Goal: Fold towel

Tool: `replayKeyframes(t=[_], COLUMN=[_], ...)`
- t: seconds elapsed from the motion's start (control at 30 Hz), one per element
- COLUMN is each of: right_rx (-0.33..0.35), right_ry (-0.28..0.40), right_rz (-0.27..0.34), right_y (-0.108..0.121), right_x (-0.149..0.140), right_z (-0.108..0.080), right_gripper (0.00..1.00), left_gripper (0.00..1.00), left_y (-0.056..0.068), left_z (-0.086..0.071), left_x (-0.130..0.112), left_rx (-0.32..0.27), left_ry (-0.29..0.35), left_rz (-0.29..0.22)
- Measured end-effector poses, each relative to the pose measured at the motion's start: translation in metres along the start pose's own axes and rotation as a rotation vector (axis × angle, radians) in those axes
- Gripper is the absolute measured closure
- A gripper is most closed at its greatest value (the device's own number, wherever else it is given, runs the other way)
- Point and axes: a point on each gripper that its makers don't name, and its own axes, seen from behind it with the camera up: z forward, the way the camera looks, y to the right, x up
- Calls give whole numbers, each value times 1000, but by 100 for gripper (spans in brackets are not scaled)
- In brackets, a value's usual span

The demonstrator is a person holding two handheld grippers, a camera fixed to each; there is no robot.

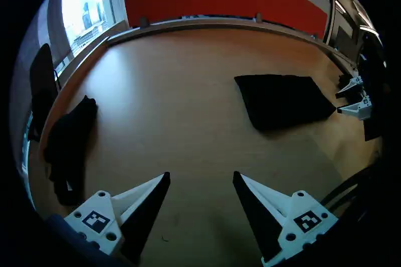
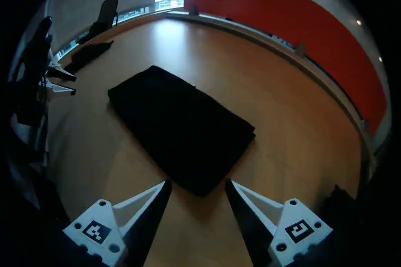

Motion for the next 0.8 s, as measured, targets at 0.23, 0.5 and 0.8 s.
replayKeyframes(t=[0.23, 0.5, 0.8], right_rx=[8, 28, 42], right_ry=[-15, -42, -72], right_rz=[-12, -38, -53], right_y=[0, 2, 5], right_x=[-6, -17, -23], right_z=[5, 10, 17], right_gripper=[22, 36, 53], left_gripper=[7, 7, 7], left_y=[2, 1, -3], left_z=[-5, -14, -22], left_x=[-5, -10, -17], left_rx=[-8, -6, 5], left_ry=[37, 73, 100], left_rz=[-11, -47, -63])
